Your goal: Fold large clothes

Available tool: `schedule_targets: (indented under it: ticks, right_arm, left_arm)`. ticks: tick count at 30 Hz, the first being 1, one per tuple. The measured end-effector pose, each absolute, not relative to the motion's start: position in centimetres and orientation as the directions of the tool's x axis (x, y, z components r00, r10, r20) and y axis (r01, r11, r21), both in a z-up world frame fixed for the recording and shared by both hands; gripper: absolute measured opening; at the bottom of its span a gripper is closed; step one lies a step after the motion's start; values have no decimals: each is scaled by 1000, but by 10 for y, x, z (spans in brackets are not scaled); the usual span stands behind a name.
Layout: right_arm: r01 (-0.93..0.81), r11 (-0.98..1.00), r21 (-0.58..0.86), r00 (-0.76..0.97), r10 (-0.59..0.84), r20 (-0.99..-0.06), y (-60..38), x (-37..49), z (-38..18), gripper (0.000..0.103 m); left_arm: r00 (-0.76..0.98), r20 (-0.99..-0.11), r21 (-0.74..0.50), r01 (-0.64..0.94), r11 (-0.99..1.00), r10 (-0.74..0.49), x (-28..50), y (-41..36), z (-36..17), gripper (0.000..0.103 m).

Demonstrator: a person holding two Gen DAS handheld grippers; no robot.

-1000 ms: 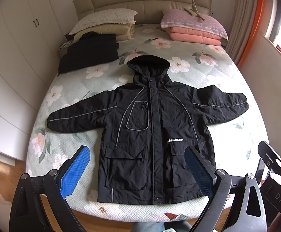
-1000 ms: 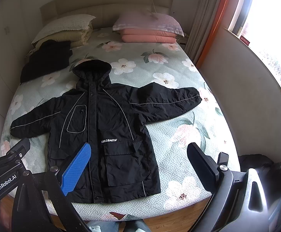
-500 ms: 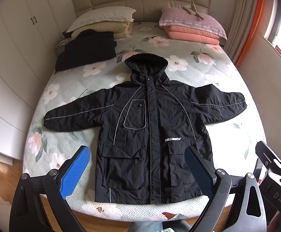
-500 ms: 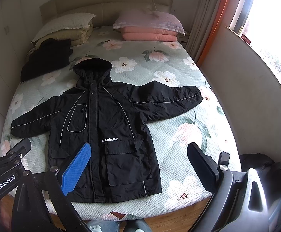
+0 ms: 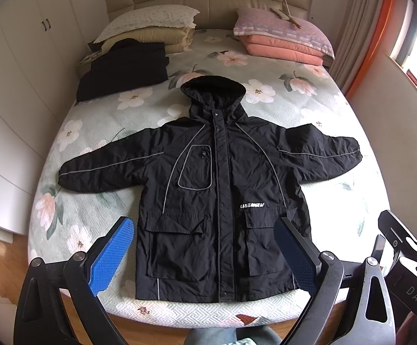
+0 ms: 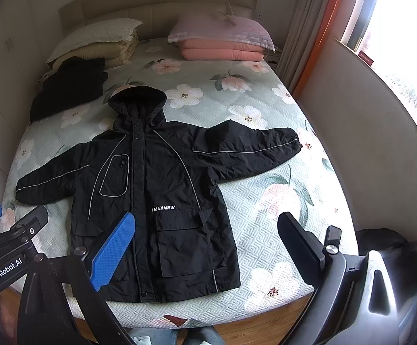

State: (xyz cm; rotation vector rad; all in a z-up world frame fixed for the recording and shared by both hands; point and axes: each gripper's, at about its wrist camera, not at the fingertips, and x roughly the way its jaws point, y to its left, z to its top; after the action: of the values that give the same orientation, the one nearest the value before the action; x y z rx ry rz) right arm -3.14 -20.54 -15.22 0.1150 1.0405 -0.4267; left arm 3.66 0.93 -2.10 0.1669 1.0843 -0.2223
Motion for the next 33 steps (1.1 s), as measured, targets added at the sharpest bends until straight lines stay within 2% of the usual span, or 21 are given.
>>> schedule_targets:
  ticks: [33]
  right_arm:
    - [430, 892, -141, 324, -298, -898, -199, 7, -190, 100]
  left_arm:
    - [358, -928, 16, 325, 946, -107, 80, 12, -69, 99]
